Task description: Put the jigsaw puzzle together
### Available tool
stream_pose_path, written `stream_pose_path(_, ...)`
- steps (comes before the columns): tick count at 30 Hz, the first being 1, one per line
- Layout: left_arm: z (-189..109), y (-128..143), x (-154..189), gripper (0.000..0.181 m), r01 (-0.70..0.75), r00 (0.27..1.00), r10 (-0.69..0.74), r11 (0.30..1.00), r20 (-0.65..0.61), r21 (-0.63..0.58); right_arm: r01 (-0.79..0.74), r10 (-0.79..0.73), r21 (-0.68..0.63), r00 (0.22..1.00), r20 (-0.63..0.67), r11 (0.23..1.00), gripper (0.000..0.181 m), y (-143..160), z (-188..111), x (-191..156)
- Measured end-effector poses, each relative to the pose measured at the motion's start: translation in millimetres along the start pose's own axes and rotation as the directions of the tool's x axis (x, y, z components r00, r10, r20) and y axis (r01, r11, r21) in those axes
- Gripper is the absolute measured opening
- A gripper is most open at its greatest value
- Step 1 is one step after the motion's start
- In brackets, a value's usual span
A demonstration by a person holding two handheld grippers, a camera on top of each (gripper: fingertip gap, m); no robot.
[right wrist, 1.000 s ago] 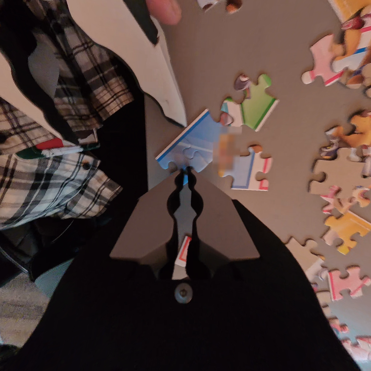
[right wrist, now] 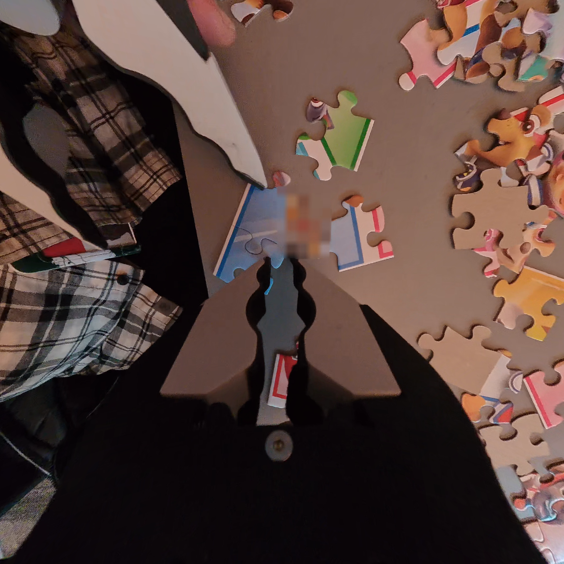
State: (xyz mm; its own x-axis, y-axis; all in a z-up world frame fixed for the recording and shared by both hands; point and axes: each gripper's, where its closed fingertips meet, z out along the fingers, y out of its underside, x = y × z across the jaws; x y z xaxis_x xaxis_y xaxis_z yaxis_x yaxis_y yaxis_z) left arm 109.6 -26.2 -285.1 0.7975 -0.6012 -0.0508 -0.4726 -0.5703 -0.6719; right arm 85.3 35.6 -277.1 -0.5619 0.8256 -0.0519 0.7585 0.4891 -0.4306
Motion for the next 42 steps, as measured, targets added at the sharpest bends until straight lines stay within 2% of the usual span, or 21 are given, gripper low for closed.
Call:
stream_pose_path(4,2,3,6,0.118,-0.034,0.999,0.035,0.999,0.035,-0.022,0.037,-0.037,0.006,0.999,-0.017,0.999,0.011,-1,0,0)
stream_pose_path(11,-7,5,24,0.105,-0.030,1.000,0.030,1.000,-0.004,0.001,0.104,-0.104,0.018,0.994,-0.020,0.994,0.005,-10,4,-1)
stream_pose_path(12,-9,7,19,0.107,-0.028,0.999,0.028,1.000,0.016,-0.003,0.105,-0.105,0.017,0.994,-0.032,0.994,0.012,-10,2,2)
stream_pose_path(16,-20,5,7,0.106,0.005,0.999,-0.007,0.999,0.049,0.037,0.068,-0.061,0.077,0.994,-0.089,0.995,0.021,-15,-16,25)
stream_pose_path(18,-22,3,6,0.104,-0.009,0.999,0.007,0.999,0.050,0.037,0.060,-0.054,0.047,0.991,-0.122,0.997,0.034,-8,-17,39)
stream_pose_path(22,-20,8,-4,0.104,-0.001,0.998,0.000,1.000,0.059,0.010,0.056,-0.052,0.042,0.995,-0.090,0.998,0.041,-6,-11,49)
stream_pose_path(26,-21,16,-21,0.103,0.029,0.997,-0.028,0.999,0.079,-0.012,0.055,-0.053,0.041,0.998,-0.039,0.998,0.036,-5,-1,50)
stream_pose_path(35,-35,28,-51,0.102,0.070,0.989,-0.065,0.997,0.131,-0.034,0.071,-0.071,-0.007,0.996,-0.053,0.997,0.023,5,-6,58)
stream_pose_path(42,-36,30,-68,0.099,0.067,0.986,-0.060,0.997,0.155,-0.039,0.030,-0.033,-0.047,0.998,-0.058,0.998,0.026,23,-17,64)
